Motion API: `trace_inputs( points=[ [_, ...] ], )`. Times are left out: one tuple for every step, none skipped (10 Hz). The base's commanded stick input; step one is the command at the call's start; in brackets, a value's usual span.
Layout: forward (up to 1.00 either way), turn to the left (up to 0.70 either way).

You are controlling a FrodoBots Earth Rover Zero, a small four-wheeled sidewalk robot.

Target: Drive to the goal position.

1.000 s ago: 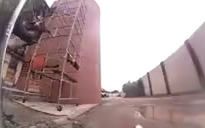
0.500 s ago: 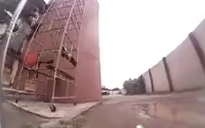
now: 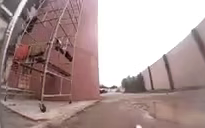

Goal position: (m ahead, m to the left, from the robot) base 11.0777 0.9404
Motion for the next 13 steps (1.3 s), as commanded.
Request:
trace_inputs(
  points=[
    [0.85,0.03],
    [0.85,0.03],
    [0.84,0.03],
    [0.84,0.03],
    [0.84,0.03],
    [0.84,0.03],
    [0.84,0.03],
    [0.84,0.03],
    [0.84,0.03],
    [0.84,0.03],
    [0.84,0.03],
    [0.84,0.03],
    [0.84,0.03]
  ],
)
